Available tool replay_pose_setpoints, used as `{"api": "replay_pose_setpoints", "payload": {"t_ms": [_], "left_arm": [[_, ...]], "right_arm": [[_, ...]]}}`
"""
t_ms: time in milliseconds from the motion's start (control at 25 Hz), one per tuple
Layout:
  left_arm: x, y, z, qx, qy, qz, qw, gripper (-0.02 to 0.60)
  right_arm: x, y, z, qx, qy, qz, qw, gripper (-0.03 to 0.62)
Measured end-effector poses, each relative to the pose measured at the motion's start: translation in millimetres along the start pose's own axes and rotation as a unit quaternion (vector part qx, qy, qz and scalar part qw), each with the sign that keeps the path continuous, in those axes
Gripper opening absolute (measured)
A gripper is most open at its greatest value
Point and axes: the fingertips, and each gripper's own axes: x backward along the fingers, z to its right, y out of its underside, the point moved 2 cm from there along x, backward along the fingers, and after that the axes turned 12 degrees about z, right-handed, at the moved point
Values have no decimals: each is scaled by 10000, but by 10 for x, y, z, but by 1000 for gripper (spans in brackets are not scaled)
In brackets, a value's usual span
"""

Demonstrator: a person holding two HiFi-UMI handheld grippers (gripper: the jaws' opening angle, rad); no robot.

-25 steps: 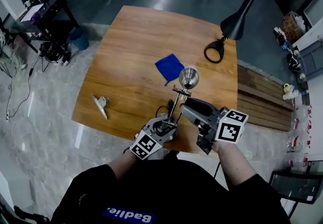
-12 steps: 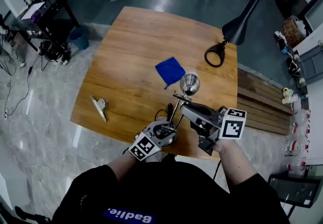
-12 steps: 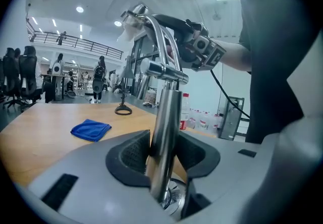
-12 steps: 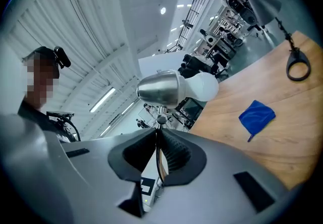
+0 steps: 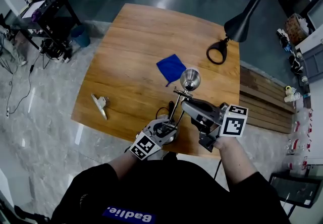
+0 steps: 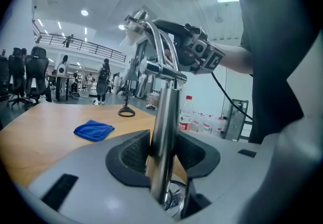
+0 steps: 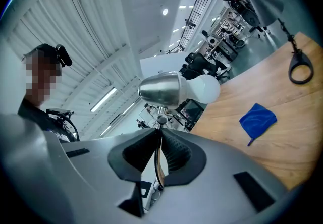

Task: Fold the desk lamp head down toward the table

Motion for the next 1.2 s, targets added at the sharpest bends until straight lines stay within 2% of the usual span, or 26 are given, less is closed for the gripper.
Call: {"api": "replay_pose_setpoints", "payload": {"t_ms": [720,880,1200], "left_arm": [[-16,-29,-23,-62,-247,92,9996,155],[7,-14,1,-119,-283,136,9994,155],[-4,-14,-12,-88,-251,206,9994,155]], "right_arm": [[-2,-52,49,-253,152,135,9995,41],[26,-25,283,-749,543,372,9950,38],[5,36,770,-1429,832,495,9850,57]]}}
